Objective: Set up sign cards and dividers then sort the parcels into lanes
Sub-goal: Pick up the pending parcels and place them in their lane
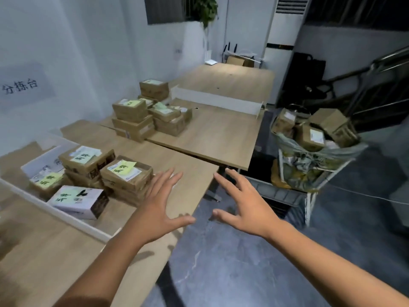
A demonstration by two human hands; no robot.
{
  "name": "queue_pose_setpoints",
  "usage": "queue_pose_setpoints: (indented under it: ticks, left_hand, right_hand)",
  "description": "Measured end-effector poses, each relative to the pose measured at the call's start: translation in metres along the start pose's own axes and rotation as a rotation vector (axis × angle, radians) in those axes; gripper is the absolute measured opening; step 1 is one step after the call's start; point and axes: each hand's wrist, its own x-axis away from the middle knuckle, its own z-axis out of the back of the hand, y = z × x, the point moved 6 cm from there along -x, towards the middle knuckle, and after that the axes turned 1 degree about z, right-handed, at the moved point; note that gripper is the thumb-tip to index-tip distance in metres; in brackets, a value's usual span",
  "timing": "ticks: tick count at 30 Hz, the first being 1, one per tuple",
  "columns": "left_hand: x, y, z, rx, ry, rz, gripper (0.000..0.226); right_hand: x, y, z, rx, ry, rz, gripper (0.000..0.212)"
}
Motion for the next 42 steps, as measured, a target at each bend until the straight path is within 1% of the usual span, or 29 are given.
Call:
queue_pose_setpoints:
  ticks: [5,10,13,17,19,23,26,30,35,39,42]
  left_hand:
    - [-0.084,-0.004,-0.023,0.033,0.032,0.035,0.112]
    - [-0.172,-0.049,-0.041,0.067,0.053,0.091,0.114]
    - [-0.232,-0.087,-0.051,0.086,0.106,0.117,0.114]
    - [-0.303,-0.133,-0.056,0.155,0.099,0.182,0.108]
    - [-0.339,-0.152,-0.048,0.161,0.133,0.194,0.107]
    - [-0.396,-0.185,-0.03,0.099,0.196,0.268,0.114]
    - [-0.426,-0.212,-0.026,0.091,0.226,0.284,0.11]
    - [-0.476,-0.267,-0.028,0.11,0.263,0.445,0.112]
    - [-0.529,-0.314,-0.042,0.08,0.28,0.644,0.117]
    - [-0.577,-0.355,-0.046,0.069,0.255,0.794,0.121]
    - [-0.61,-0.387,-0.047,0.063,0.245,0.859,0.12]
  right_hand:
    - [-0.046,0.072,0.021,-0.011,0.024,0.015,0.088]
    - [-0.12,0.138,0.006,-0.056,0.003,-0.003,0.091]
    - [-0.177,0.175,-0.011,-0.029,-0.045,0.03,0.091]
    - [-0.262,0.215,-0.024,-0.024,-0.153,0.055,0.09]
    - [-0.308,0.231,-0.025,-0.025,-0.179,0.088,0.089]
    - [-0.394,0.267,-0.033,-0.112,-0.185,0.061,0.088]
    - [-0.446,0.291,-0.053,-0.166,-0.225,0.083,0.088]
    - [-0.535,0.328,-0.092,-0.194,-0.298,0.144,0.085]
    - [-0.635,0.367,-0.134,-0.288,-0.401,0.2,0.084]
    - [-0.711,0.394,-0.164,-0.326,-0.458,0.215,0.087]
    - [-0.759,0.405,-0.193,-0.338,-0.487,0.243,0.087]
